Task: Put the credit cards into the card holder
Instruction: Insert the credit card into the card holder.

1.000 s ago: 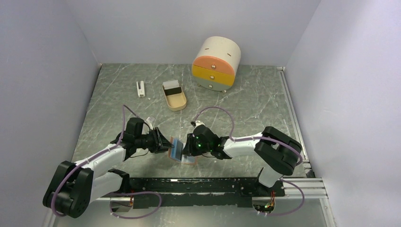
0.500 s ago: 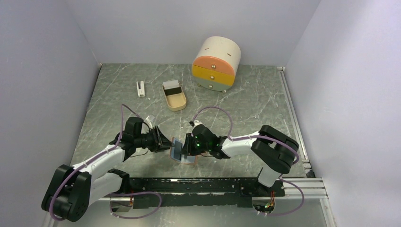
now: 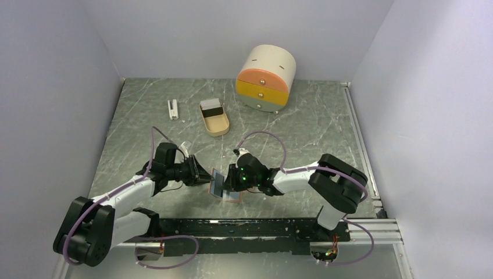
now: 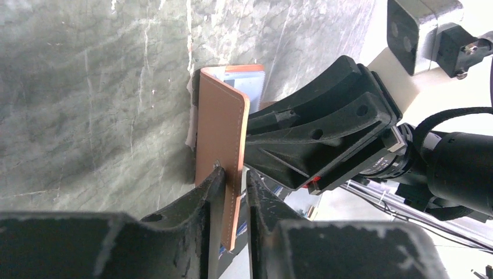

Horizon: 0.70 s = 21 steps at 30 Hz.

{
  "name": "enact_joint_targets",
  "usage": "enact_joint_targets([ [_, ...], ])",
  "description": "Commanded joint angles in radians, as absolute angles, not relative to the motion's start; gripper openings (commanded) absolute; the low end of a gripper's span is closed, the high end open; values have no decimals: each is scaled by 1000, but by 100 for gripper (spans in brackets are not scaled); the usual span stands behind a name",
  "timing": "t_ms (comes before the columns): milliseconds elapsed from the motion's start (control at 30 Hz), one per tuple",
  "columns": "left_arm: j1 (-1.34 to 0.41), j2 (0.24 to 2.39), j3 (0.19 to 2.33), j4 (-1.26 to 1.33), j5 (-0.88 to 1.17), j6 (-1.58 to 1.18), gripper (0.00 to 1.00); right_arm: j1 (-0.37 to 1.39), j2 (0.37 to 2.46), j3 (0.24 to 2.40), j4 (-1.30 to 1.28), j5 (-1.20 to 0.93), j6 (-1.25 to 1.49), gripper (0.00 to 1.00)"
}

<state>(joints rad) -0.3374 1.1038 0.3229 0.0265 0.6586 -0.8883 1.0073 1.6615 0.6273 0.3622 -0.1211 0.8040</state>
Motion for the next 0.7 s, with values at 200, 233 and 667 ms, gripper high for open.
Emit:
enact_joint_targets([
  [200, -346, 1129, 343, 57, 664, -869, 25, 1000, 1649, 599, 322, -100, 788, 24],
  [233, -347, 1131, 346, 53, 661, -865, 25, 999, 1646, 600, 318, -98, 785, 24],
  [667, -370, 1152, 370, 52, 648, -867, 9, 987, 1540, 586, 231, -51, 762, 24],
])
